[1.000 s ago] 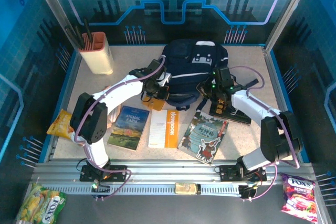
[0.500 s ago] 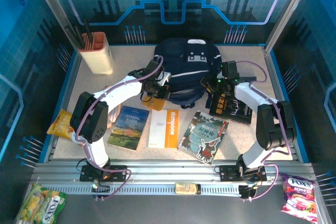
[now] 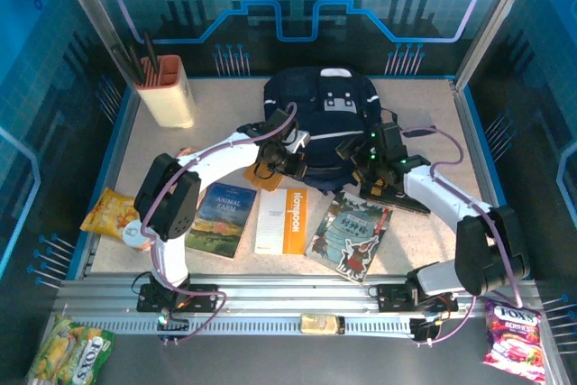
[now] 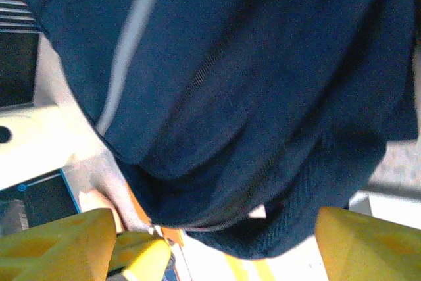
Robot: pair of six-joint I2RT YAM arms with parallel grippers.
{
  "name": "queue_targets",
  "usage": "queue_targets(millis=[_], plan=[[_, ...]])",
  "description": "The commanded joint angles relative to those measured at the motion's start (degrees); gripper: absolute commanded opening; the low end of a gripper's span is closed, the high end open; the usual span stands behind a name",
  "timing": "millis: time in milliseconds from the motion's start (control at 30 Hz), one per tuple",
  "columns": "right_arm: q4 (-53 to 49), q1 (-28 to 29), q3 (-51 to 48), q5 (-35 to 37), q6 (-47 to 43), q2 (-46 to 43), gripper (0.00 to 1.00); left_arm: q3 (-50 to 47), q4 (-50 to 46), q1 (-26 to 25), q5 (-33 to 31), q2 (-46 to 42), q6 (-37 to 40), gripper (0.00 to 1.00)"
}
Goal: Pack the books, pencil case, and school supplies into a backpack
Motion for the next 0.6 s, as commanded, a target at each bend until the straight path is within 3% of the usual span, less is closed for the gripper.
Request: queue_targets(millis=[0,433,500,567], plan=[[-1.8,2.1,-0.6,1.7,9.6,1.3,0.80,2.4,-0.7,-0.5,2.5,0.7,-0.6,0.00],[-1.8,3.4,7.4,4.6,9.6,13.8,0.85,2.0,-1.4,-1.0,1.9,0.5,-0.7,0.00],[-1.7,3.4,8.5,5.0,8.7,15.6,0.83,2.0,-2.0,-1.0,1.3,0.4,-0.4,0.00],[-1.0,3.2,8.9,4.2,7.8,17.0,0.75,1.9,-2.8,-1.0,0.1,0.1,0.1,0.00]])
